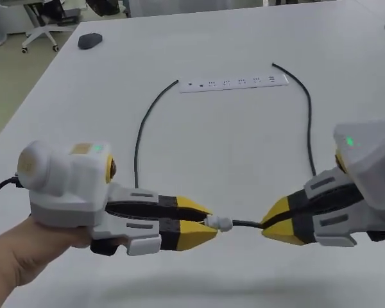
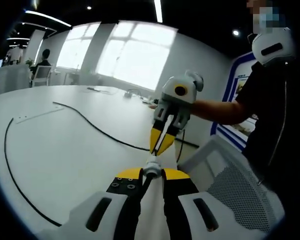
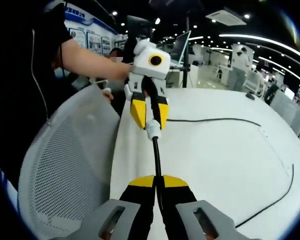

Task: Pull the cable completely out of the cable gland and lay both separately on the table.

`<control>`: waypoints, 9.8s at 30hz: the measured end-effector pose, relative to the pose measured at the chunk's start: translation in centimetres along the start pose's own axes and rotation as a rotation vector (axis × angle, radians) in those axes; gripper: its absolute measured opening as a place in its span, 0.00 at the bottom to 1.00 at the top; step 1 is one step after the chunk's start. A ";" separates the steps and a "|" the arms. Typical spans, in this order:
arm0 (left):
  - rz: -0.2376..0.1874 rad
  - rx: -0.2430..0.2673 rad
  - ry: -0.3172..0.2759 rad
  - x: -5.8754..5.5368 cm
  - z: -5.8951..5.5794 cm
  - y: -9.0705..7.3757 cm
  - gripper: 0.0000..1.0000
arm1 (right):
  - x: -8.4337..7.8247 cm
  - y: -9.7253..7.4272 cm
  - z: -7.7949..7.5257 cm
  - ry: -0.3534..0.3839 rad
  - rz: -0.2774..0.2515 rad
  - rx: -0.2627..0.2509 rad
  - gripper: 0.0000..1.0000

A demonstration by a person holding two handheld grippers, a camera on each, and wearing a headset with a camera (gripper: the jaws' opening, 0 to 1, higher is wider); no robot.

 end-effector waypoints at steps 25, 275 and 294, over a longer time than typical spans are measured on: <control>0.012 0.052 0.022 0.0 0.2 -0.4 0.15 | -12.6 -7.8 -1.7 0.158 0.348 -0.241 0.00; -0.258 0.837 -0.084 -17.2 2.6 -21.1 0.15 | 15.7 28.6 -1.1 0.273 -0.219 -0.063 0.00; -0.295 0.861 -0.067 -17.2 3.0 -21.0 0.16 | 13.4 31.3 -2.1 0.132 -0.138 -0.117 0.09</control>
Point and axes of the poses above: the centre of the closed fingertips' face, and the gripper's own axes: y roughly forward along the fingers, z roughly to its left, x roughly out of its top, the point moved 5 cm from there along -y, roughly backward along the fingers, and after that the axes turned 5 degrees about x, right-handed, at the moved point
